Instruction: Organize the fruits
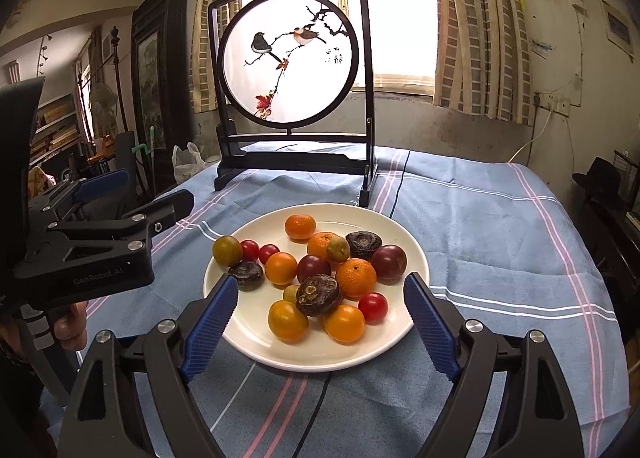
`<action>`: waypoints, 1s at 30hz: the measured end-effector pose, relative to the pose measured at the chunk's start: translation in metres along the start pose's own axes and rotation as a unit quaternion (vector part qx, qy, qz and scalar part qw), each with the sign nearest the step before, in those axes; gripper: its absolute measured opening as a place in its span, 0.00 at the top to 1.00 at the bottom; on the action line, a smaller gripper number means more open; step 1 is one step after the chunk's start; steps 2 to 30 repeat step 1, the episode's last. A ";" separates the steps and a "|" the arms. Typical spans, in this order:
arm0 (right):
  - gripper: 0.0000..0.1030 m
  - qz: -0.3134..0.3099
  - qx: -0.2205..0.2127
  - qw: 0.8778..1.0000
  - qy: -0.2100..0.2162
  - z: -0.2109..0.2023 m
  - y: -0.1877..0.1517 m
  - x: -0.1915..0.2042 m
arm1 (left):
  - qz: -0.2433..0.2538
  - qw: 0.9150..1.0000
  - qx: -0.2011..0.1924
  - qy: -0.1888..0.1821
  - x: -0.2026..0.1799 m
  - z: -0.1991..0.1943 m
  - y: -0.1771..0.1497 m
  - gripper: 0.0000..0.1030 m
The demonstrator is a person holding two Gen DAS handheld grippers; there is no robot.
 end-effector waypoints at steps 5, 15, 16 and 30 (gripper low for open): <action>0.17 0.000 0.001 1.000 0.000 0.000 -0.001 0.000 | 0.000 1.000 -0.001 0.001 0.000 0.000 0.000 0.05; 0.17 0.000 0.001 1.000 0.000 0.000 -0.001 0.000 | 0.000 1.000 -0.001 0.001 0.000 0.000 0.000 0.05; 0.17 0.000 0.001 1.000 0.000 0.000 -0.001 0.000 | 0.000 1.000 -0.001 0.001 0.000 0.000 0.000 0.05; 0.17 0.000 0.001 1.000 0.000 0.000 -0.001 0.000 | 0.000 1.000 -0.001 0.001 0.000 0.000 0.000 0.05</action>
Point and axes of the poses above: each gripper's, at about its wrist camera, not at the fingertips, and z roughly the way its jaws point, x to its left, y to its top, the point moved 10 cm from there along z, roughly the way its jaws point, and after that the axes turned 12 degrees about -x, right-handed, at the moved point
